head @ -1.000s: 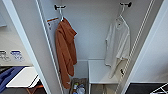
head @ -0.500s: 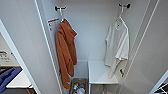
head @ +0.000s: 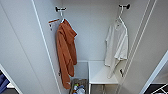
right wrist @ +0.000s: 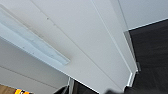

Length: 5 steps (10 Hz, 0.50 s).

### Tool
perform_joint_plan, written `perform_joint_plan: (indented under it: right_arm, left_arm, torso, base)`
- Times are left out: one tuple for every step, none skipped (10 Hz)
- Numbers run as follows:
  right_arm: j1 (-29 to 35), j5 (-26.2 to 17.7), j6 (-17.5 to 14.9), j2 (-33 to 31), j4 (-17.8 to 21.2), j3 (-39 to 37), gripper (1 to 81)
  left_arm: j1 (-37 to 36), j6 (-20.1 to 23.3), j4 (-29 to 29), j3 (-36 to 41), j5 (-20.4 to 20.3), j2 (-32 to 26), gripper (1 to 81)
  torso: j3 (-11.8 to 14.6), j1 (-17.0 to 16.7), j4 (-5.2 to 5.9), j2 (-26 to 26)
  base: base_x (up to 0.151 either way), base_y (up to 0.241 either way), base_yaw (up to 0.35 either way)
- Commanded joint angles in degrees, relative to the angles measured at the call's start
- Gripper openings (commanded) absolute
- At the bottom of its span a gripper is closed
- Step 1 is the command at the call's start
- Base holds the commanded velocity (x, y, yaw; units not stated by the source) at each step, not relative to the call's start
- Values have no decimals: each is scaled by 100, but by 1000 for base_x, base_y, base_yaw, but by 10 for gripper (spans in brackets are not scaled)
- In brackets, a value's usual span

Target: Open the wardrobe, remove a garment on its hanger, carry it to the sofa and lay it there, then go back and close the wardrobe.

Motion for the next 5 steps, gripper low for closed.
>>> perform_joint_plan:
  right_arm:
    - [-275,-269,418,840,101,-1140,811]
    - [-363,-373,418,1138,93,-1378,811]
    - [-451,-637,418,1456,84,-1642,811]
    - [-547,-883,418,1780,76,-1905,811]
    - [-635,-1068,418,2123,58,-2221,811]
  left_arm:
    - [258,-498,-104,-1366,17,1077,811]
    - [258,-649,-245,-1779,88,1350,811]
    - [258,-771,-299,-2176,298,1615,811]
    - [258,-947,-299,-2553,431,1895,811]
    - [258,-1123,-290,-2992,701,2238,811]
  torso:
    - [0,2,0,0]
    - [0,0,0,0]
    - [0,0,0,0]
    - [0,-2,0,0]
    - [0,-2,0,0]
  base:
    - [0,0,0]
    - [0,0,0]
    - [0,0,0]
    - [0,0,0]
    - [0,0,0]
